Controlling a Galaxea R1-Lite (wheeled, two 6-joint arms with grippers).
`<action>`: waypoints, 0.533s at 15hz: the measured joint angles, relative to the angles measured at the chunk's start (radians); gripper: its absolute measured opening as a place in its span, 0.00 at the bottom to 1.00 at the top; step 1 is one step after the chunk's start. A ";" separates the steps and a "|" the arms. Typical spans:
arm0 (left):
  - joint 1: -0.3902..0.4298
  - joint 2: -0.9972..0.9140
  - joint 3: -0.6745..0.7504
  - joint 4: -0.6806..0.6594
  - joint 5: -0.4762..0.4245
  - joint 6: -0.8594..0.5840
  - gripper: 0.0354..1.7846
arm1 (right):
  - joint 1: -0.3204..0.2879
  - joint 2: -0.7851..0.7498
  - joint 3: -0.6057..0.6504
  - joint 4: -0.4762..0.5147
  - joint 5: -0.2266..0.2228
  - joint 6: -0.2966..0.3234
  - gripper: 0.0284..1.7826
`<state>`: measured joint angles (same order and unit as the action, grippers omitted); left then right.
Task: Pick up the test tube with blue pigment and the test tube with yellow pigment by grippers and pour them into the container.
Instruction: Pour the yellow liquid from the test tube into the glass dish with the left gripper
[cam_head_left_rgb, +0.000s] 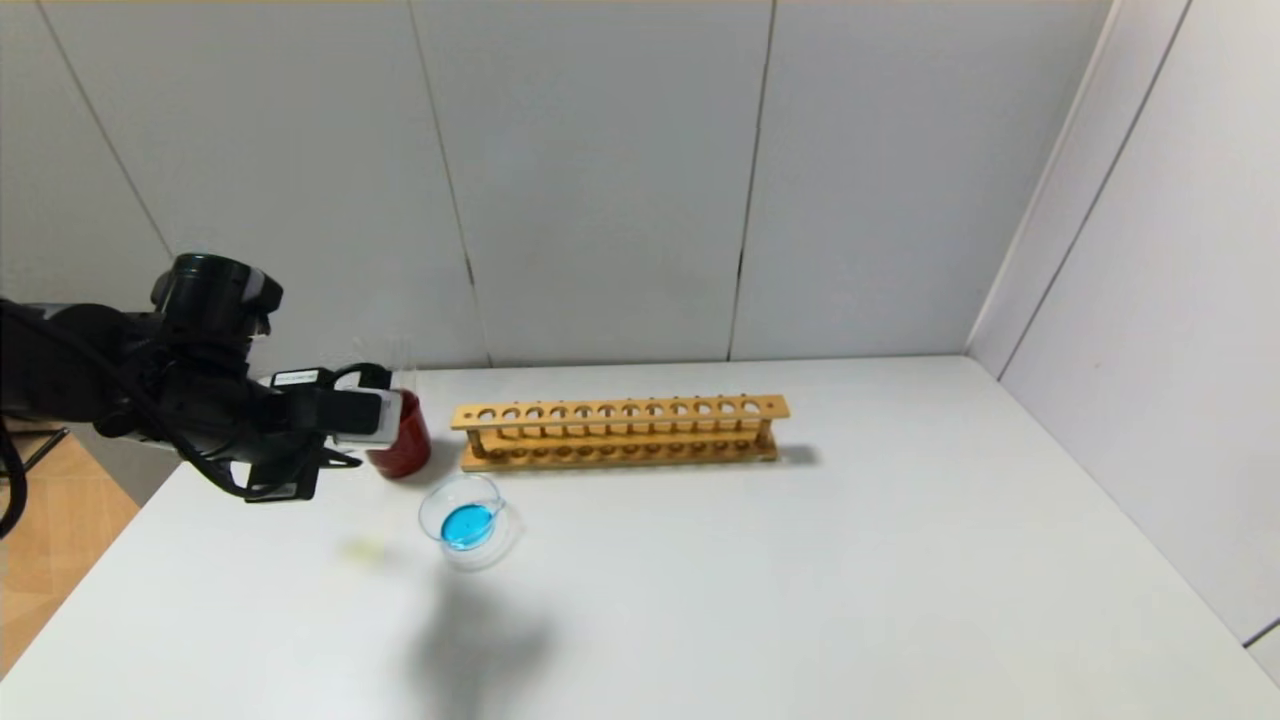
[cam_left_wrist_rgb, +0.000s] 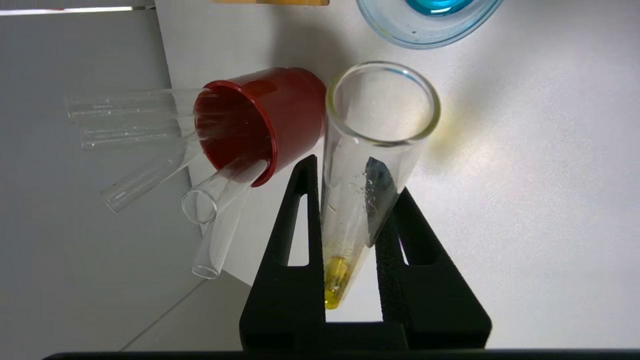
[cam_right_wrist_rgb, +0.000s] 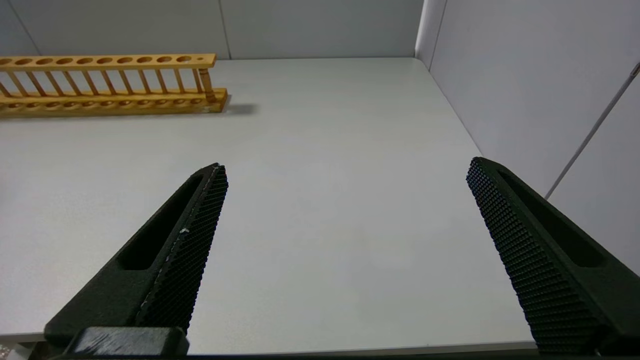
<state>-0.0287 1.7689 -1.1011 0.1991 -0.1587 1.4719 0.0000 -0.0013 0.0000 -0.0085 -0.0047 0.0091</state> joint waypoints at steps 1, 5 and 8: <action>-0.009 -0.002 0.013 -0.003 0.021 0.001 0.17 | 0.000 0.000 0.000 0.000 0.000 0.000 0.98; -0.050 -0.023 0.076 -0.006 0.159 0.037 0.17 | 0.000 0.000 0.000 0.000 0.000 0.000 0.98; -0.074 -0.026 0.089 -0.030 0.166 0.038 0.17 | 0.000 0.000 0.000 0.000 0.000 0.000 0.98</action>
<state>-0.1023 1.7428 -1.0121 0.1694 0.0072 1.5100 0.0000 -0.0013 0.0000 -0.0085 -0.0047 0.0091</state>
